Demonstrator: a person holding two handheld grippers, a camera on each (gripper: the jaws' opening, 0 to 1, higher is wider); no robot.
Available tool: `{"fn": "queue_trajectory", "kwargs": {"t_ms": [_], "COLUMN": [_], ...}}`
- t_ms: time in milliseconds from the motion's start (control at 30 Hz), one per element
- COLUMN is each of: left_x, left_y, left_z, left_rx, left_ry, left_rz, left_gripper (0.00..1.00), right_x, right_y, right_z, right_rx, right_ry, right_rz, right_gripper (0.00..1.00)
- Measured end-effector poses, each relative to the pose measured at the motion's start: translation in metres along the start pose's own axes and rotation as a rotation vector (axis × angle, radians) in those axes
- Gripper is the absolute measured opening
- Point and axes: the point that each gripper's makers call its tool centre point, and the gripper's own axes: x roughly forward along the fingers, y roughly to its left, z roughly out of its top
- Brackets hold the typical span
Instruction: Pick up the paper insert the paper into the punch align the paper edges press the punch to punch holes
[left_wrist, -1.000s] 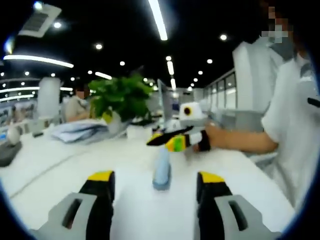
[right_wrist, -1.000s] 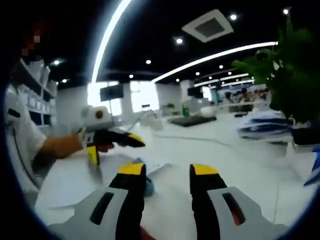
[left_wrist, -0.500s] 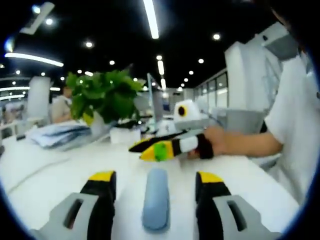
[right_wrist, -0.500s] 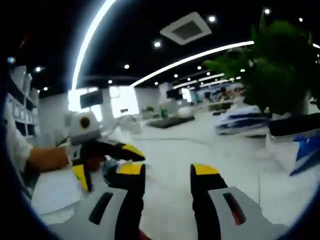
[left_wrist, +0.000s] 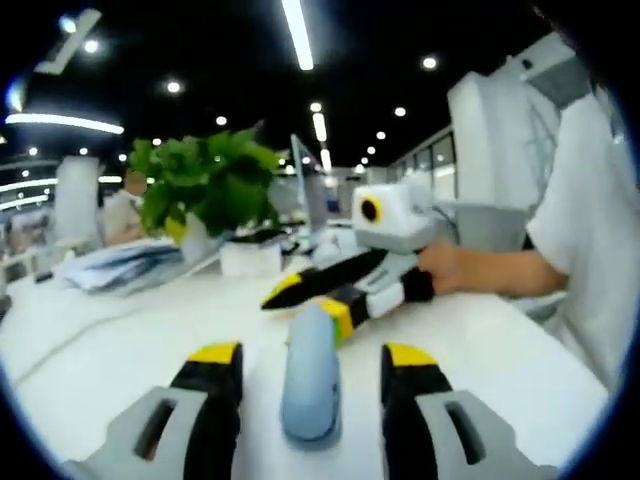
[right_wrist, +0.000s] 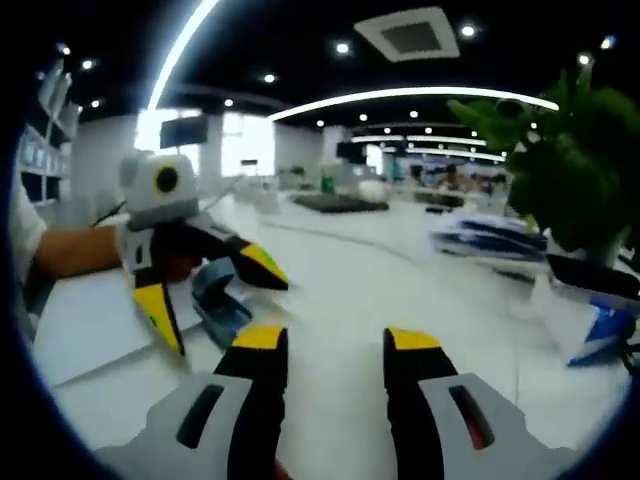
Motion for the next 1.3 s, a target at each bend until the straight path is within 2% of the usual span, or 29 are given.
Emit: {"fn": "queue_trajectory", "kwargs": {"t_ms": [67, 300, 467, 667, 1100, 1167, 1300], "left_x": [0.001, 0.003, 0.004, 0.004, 0.004, 0.004, 0.004], "left_y": [0.001, -0.001, -0.001, 0.003, 0.005, 0.006, 0.005], "left_z": [-0.004, -0.004, -0.005, -0.005, -0.007, -0.007, -0.007], "left_rx": [0.024, 0.022, 0.023, -0.008, 0.002, 0.002, 0.002], "left_ry": [0.021, 0.019, 0.026, 0.02, 0.029, 0.03, 0.03], "left_rz": [0.005, -0.001, 0.003, 0.015, 0.013, 0.014, 0.013], "left_gripper": [0.47, 0.47, 0.46, 0.29, 0.29, 0.29, 0.29], "right_x": [0.001, 0.003, 0.003, 0.003, 0.002, -0.001, -0.009], "right_y": [0.003, 0.011, 0.01, 0.007, 0.002, 0.0, 0.01], "right_z": [-0.001, -0.002, -0.002, -0.004, -0.003, 0.002, 0.032], "right_rx": [-0.008, -0.061, -0.047, -0.04, -0.04, -0.035, 0.033], "right_ry": [0.006, 0.016, 0.015, 0.018, 0.017, -0.002, -0.117], "right_rz": [0.008, 0.034, 0.044, 0.044, 0.05, 0.048, 0.082], "right_gripper": [0.41, 0.41, 0.41, 0.41, 0.41, 0.42, 0.41]}}
